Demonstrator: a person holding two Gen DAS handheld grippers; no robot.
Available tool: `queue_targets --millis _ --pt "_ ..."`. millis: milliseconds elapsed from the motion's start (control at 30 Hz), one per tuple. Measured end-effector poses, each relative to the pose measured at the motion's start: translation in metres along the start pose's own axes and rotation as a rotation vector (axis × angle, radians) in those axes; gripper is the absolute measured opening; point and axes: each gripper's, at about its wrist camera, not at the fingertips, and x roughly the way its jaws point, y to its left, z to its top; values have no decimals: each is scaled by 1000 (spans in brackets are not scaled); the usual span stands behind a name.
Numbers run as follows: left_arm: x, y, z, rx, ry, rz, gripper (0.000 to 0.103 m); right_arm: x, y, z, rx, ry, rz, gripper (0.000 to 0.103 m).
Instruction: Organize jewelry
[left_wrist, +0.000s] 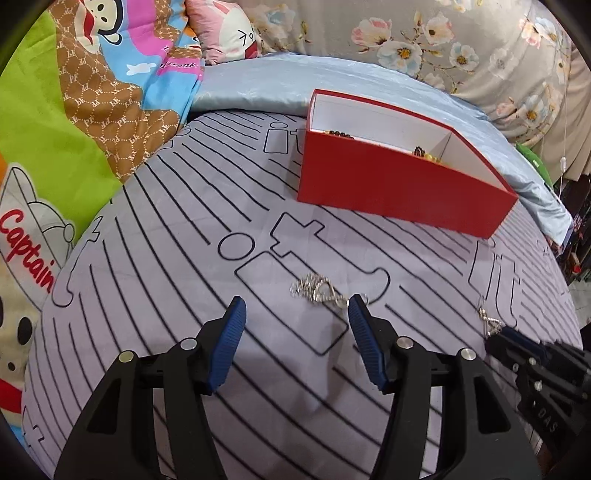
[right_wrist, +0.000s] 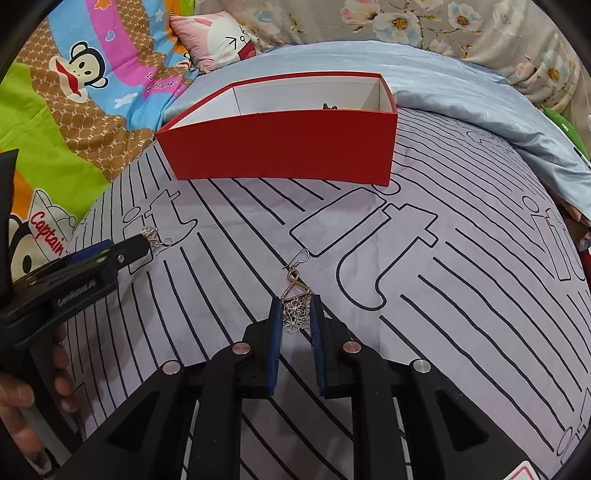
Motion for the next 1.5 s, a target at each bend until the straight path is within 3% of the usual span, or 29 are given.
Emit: queue_targets --millis 200,533,867,933,1267,1300,1433,1500 --pt "14 -3 12 -37 9 -15 53 1 0 1 14 5 14 14" --pt "16 -3 11 -27 9 -21 2 1 1 1 11 8 25 14" --pt "0 -4 1 -34 13 -69 1 -14 1 2 18 -17 41 13" --pt "-8 -5 1 -32 9 -79 1 -18 1 4 23 -24 50 1" --pt "-42 -17 6 -14 -33 -133 1 -34 -7 9 39 -56 65 1" --pt "-43 -18 5 -11 -34 -136 1 -32 -7 9 37 -46 69 3" --pt "-46 -22 2 -6 -28 -147 2 -22 -1 4 3 -21 53 36" --pt "-46 -23 1 -5 -22 -150 2 -15 6 1 -28 -12 43 37"
